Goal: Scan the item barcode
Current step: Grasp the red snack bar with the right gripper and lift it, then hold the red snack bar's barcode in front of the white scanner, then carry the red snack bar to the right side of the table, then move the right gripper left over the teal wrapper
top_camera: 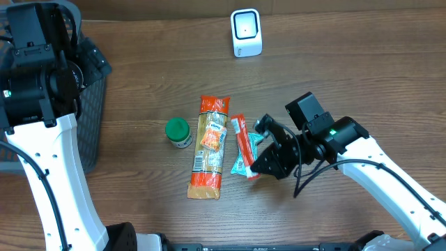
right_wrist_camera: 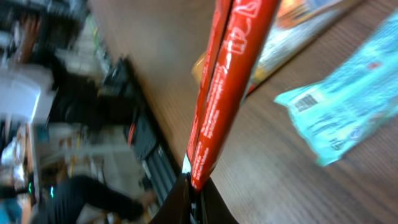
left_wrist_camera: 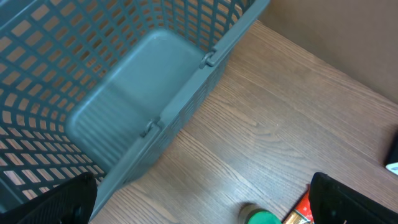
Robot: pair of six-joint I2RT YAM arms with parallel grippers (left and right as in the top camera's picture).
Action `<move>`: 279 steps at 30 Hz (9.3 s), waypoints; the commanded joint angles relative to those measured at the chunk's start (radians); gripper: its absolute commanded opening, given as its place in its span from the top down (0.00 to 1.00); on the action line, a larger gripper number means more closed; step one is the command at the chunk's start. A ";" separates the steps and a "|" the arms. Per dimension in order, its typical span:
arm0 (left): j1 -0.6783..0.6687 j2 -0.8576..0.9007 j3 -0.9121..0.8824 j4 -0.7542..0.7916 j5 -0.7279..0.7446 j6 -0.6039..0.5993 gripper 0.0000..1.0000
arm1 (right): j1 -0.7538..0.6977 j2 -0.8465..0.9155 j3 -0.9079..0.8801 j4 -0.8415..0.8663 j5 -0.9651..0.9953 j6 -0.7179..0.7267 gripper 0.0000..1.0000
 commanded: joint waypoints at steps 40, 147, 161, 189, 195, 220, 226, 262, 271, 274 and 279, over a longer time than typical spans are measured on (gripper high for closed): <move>0.005 0.008 0.011 -0.002 -0.013 0.009 0.00 | -0.048 0.174 0.879 -0.349 0.413 0.055 0.97; 0.005 0.008 0.011 -0.002 -0.013 0.009 0.00 | -0.054 1.155 1.326 0.010 1.486 -0.432 0.97; 0.005 0.008 0.011 -0.002 -0.013 0.009 0.00 | -0.045 1.154 1.326 0.023 1.570 -0.352 0.96; 0.005 0.008 0.011 -0.003 -0.013 0.009 0.00 | -0.167 0.777 1.328 -0.486 1.300 0.120 0.96; 0.005 0.008 0.011 -0.003 -0.013 0.009 0.00 | -0.333 0.782 1.321 -0.768 1.196 0.313 0.96; 0.005 0.008 0.011 -0.003 -0.013 0.009 0.00 | -0.707 0.782 0.718 -0.557 1.070 0.325 0.35; 0.005 0.008 0.011 -0.002 -0.013 0.009 0.00 | -0.699 0.782 0.727 -0.552 1.105 0.343 0.18; 0.005 0.008 0.011 -0.003 -0.013 0.009 0.00 | -0.216 0.657 0.613 -0.482 0.573 0.320 0.00; 0.005 0.008 0.011 -0.003 -0.013 0.009 0.00 | -0.208 0.657 0.571 -0.407 0.553 0.319 0.00; 0.005 0.008 0.011 -0.003 -0.013 0.009 0.00 | -0.208 0.657 0.571 -0.395 0.538 0.319 0.00; 0.005 0.008 0.011 -0.003 -0.013 0.009 0.00 | -0.204 0.657 0.571 -0.382 0.539 0.319 0.00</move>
